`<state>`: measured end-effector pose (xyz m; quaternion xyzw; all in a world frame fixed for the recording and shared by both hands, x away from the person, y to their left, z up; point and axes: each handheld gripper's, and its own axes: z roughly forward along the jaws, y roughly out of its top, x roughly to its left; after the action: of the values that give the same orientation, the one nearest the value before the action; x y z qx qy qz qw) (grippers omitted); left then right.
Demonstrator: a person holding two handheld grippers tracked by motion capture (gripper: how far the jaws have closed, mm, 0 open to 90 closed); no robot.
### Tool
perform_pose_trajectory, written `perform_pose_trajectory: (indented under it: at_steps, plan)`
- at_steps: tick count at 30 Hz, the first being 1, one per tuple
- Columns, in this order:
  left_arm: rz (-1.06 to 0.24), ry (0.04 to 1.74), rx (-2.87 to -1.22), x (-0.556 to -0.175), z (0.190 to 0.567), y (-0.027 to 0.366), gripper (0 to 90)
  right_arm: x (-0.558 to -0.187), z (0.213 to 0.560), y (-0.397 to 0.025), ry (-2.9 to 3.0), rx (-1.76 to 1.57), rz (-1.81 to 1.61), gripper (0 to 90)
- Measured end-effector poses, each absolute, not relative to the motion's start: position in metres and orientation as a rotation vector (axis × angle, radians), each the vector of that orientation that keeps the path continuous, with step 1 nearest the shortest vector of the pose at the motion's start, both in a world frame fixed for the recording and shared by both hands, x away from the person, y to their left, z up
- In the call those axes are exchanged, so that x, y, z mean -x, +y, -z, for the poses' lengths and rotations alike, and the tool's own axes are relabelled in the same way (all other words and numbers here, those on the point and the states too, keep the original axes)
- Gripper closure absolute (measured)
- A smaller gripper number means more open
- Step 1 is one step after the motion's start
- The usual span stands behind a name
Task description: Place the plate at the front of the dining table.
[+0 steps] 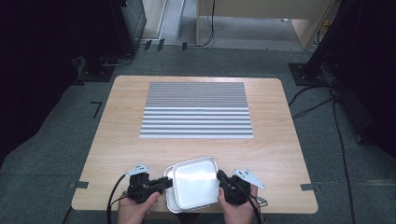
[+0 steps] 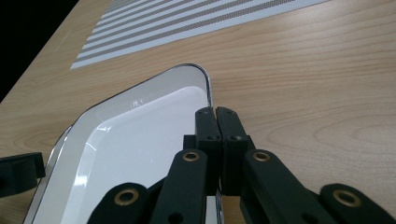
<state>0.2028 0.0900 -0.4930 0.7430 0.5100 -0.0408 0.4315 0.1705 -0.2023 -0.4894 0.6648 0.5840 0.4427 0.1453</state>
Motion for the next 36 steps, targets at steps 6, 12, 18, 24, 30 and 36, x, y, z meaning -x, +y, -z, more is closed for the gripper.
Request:
perform_pose_trajectory:
  at_steps: [6, 12, 18, 24, 30, 36]
  plan:
    - [0.008, 1.261, -1.899, -0.201, 0.497, 0.08, 71.4, -0.164, 0.489, -0.193, 1.676, -1.879, -1.228, 89.8]
    - [-0.099, 1.272, -1.928, -0.2, 0.498, 0.072, 75.3, -0.158, 0.488, -0.189, 1.669, -1.865, -1.19, 89.8]
    - [-0.1, 1.274, -1.927, -0.2, 0.498, 0.071, 74.3, -0.163, 0.485, -0.197, 1.737, -1.872, -1.21, 89.3]
    - [-0.101, 1.27, -1.929, -0.201, 0.498, 0.07, 72.8, -0.169, 0.482, -0.205, 1.82, -1.854, -1.217, 85.3]
    - [-0.078, 1.263, -1.927, -0.198, 0.493, 0.073, 66.1, -0.172, 0.48, -0.203, 1.883, -1.789, -1.166, 81.5]
    - [-0.052, 1.262, -1.989, -0.192, 0.492, 0.066, 63.5, -0.171, 0.486, -0.195, 1.864, -1.825, -1.113, 87.3]
